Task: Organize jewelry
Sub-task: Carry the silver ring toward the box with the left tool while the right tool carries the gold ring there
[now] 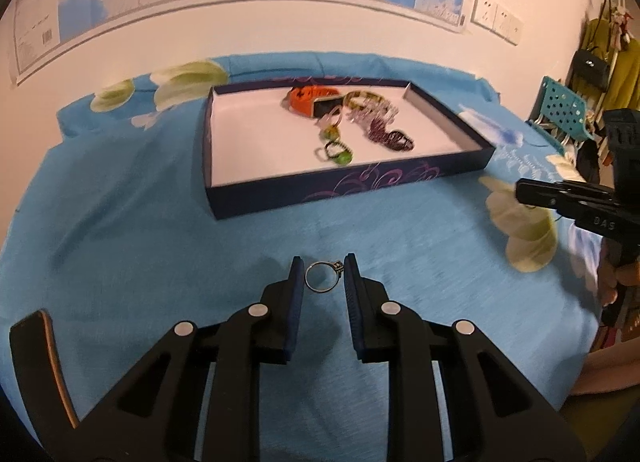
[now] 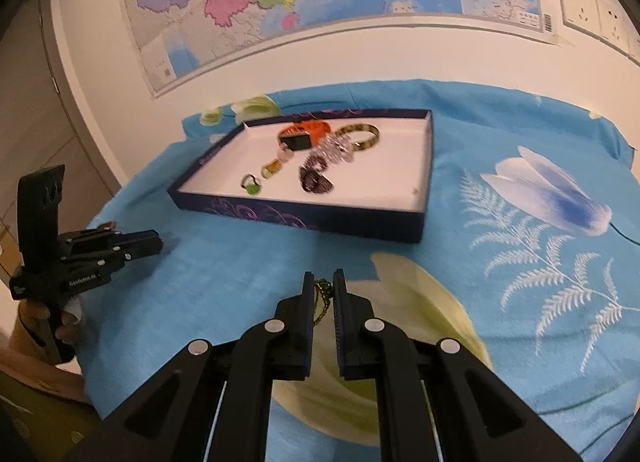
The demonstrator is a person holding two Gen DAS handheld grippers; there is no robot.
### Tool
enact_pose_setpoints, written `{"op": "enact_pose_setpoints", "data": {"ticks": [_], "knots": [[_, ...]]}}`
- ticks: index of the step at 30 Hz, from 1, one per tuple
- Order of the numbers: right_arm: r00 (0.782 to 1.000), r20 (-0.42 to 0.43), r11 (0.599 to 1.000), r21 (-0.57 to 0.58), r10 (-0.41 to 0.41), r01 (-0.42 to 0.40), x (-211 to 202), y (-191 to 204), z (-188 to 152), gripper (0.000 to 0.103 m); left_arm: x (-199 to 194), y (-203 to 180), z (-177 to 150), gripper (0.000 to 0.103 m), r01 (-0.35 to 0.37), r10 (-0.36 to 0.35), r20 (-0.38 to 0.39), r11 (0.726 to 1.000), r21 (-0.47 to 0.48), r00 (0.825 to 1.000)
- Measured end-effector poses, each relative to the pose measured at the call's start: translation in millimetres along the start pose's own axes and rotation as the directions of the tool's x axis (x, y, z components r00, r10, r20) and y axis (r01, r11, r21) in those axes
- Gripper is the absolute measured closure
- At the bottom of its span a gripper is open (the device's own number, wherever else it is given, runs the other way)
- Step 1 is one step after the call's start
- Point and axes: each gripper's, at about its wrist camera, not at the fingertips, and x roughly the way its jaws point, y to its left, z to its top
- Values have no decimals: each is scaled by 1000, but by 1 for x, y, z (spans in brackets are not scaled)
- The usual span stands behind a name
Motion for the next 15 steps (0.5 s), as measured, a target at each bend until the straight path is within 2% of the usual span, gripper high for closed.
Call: {"op": "enact_pose_setpoints", "data": {"ticks": [15], "knots": [[994, 48, 995, -12, 98, -97, 11, 12, 34, 95, -13, -14, 36, 82, 53, -56, 113, 998, 36, 992]]}}
